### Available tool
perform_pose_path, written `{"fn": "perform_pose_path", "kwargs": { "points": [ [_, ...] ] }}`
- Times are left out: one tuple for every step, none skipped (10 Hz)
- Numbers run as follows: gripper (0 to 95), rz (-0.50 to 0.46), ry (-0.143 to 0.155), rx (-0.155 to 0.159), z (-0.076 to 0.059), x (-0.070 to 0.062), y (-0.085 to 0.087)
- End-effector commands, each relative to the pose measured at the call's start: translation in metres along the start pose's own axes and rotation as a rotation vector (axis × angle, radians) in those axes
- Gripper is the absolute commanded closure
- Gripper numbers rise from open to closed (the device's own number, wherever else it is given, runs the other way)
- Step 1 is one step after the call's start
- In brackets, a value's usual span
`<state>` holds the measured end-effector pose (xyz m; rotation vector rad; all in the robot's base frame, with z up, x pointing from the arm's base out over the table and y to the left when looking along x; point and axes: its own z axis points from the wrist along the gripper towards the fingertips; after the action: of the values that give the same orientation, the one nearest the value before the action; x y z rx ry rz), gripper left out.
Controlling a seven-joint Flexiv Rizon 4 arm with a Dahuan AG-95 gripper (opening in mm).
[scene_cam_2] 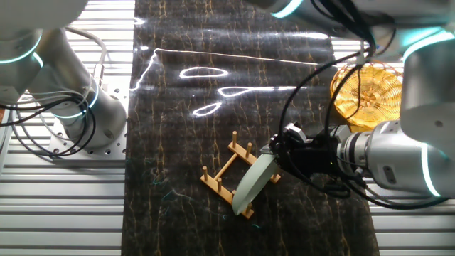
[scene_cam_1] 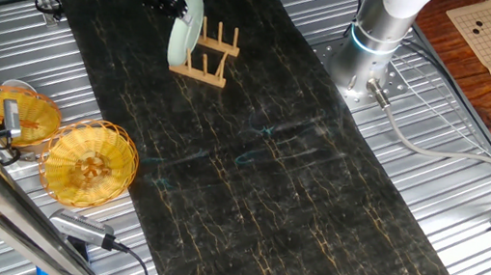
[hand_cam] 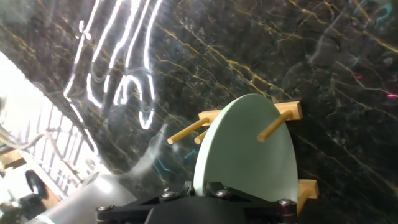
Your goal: Take the dish off the dish rack
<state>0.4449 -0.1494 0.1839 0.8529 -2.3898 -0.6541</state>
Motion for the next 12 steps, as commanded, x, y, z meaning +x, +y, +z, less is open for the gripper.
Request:
{"fn": "perform_pose_path", "kwargs": {
  "points": [
    [95.0, 0.001, 0.004, -0.01, -0.001, 0.0, 0.001],
    [95.0, -0.002, -0.004, -0.023, -0.001, 0.0, 0.002],
    [95.0, 0.0, -0.012, -0.035, -0.002, 0.001, 0.003],
    [95.0, -0.001, -0.012, -0.035, -0.003, 0.002, 0.005],
    [95.0, 0.0, -0.012, -0.035, -0.006, 0.004, 0.009],
    [95.0, 0.0, -0.012, -0.035, -0.009, 0.007, 0.016],
    [95.0, 0.0, -0.01, -0.039, -0.011, 0.009, 0.022],
    [95.0, 0.003, -0.006, -0.044, -0.014, 0.011, 0.028],
    [95.0, 0.004, -0.004, -0.05, -0.017, 0.013, 0.034],
    [95.0, 0.003, -0.001, -0.056, -0.019, 0.014, 0.039],
    [95.0, 0.004, 0.002, -0.062, -0.02, 0.015, 0.043],
    [95.0, 0.007, 0.005, -0.066, -0.021, 0.017, 0.048]
  ]
}}
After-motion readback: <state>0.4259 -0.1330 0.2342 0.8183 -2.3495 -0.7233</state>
